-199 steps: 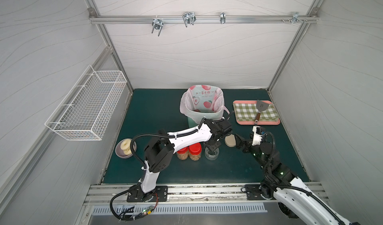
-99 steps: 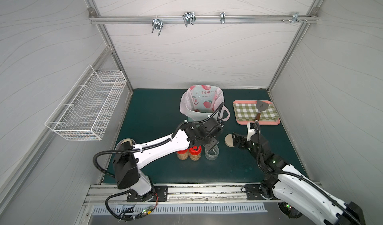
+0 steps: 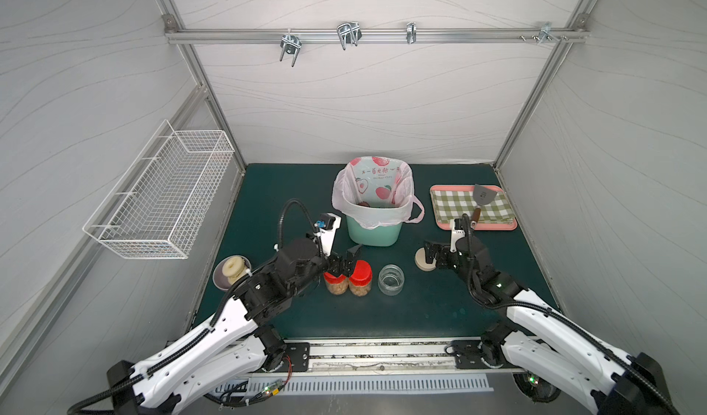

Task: Empty moldy peanuts from jars
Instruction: Place the jar at the center of the board.

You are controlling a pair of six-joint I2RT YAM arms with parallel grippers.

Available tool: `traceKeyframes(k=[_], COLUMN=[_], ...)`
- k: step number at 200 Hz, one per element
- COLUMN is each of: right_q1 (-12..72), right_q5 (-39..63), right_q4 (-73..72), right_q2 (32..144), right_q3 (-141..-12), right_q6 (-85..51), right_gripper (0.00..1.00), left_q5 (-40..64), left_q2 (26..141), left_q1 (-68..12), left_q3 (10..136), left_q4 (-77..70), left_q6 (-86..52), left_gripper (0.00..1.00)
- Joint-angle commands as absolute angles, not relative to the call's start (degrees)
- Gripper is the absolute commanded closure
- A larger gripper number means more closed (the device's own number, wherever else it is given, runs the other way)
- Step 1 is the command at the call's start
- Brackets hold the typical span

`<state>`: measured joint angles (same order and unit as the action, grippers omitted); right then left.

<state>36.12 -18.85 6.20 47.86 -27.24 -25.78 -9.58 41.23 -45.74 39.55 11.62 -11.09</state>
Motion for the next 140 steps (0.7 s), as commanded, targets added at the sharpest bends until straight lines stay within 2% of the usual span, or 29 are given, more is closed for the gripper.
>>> traceKeyframes(k=[1,30,60,94,140], right_q1=[35.77,35.86,37.28,44.49,56.41], right_q5=[-15.12,-7.02,1.52,5.66,2.87], right_q4=[7.73,15.26,26.19,38.10,46.71], right_q2=[49.64,55.96,59.88,62.74,71.21], right_q3=[-29.80,-38.75,-49.57,-60.66,-71.03], right_q6=[-24.27,-21.86,-18.95,-15.91,-12.17], right_gripper=[0.01,0.01,0.03,0.01,0.01], left_q5=[-15.32,-19.54,-13.37,-4.46,-0.67], left_q2=[36.15,27.62,25.01,28.56,28.95], left_q1=[-44.67,-40.34,-30.75,-20.91,-13.38], left_q3=[36.67,30.78,30.21,28.48,26.19], left_q4=[5.53,4.26,8.52,8.39,8.92], left_q6=[-10.50,-13.71,-18.66,-24.22,-27.12], left_gripper=[0.00,0.01,0.05,0.02,0.03])
